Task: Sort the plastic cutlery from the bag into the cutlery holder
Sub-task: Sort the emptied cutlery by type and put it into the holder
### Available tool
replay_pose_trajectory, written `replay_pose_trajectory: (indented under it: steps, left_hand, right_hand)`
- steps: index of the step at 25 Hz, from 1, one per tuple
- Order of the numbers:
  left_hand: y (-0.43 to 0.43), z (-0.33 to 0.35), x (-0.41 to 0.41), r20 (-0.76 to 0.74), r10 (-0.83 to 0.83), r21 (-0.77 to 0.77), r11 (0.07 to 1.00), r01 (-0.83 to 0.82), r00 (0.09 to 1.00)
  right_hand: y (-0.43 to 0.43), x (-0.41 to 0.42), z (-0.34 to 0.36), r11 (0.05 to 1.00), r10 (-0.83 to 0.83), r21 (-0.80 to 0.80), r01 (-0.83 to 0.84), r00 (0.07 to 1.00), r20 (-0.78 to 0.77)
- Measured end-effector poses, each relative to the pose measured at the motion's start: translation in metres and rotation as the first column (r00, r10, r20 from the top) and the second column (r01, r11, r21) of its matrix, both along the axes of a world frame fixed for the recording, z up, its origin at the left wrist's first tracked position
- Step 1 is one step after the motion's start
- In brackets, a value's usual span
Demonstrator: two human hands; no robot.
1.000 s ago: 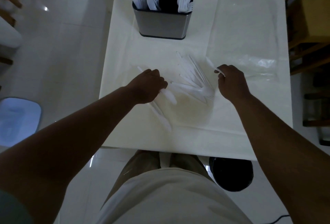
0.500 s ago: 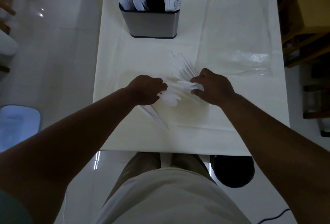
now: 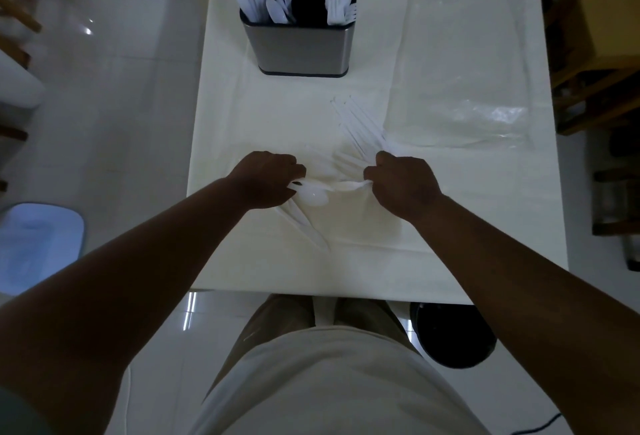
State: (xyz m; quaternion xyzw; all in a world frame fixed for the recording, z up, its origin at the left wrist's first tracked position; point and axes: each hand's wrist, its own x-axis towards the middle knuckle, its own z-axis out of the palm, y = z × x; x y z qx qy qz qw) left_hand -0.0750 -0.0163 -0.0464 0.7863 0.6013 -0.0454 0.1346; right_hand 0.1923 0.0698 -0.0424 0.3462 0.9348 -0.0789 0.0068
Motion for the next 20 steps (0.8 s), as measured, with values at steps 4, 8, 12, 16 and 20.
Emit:
replay_pose_trajectory:
  steps: [4, 8, 12, 16, 20]
  left_hand:
    - [0.004, 0.002, 0.004, 0.08, 0.038, -0.008, 0.999, -0.037, 0.996]
    - [0.017, 0.008, 0.015, 0.096, 0.182, -0.011, 0.983, -0.182, 0.979]
    - [0.031, 0.012, 0.024, 0.142, 0.307, -0.024, 0.951, -0.307, 0.941]
    - [0.036, 0.018, 0.029, 0.109, 0.295, -0.042, 0.956, -0.292, 0.949]
    - [0.034, 0.019, 0.033, 0.115, 0.277, -0.1, 0.959, -0.266, 0.954]
  right_hand:
    - [-0.012, 0.03, 0.013, 0.995, -0.104, 0.003, 0.105, 0.993, -0.051]
    - [-0.011, 0.062, 0.014, 0.968, -0.215, -0.169, 0.187, 0.963, -0.164]
    - [0.0, 0.071, 0.007, 0.847, -0.487, -0.332, 0.414, 0.856, -0.173]
    - [0.013, 0.077, 0.006, 0.789, -0.57, -0.314, 0.527, 0.819, -0.058]
    - [0.023, 0.085, 0.008, 0.739, -0.605, -0.23, 0.633, 0.774, 0.188]
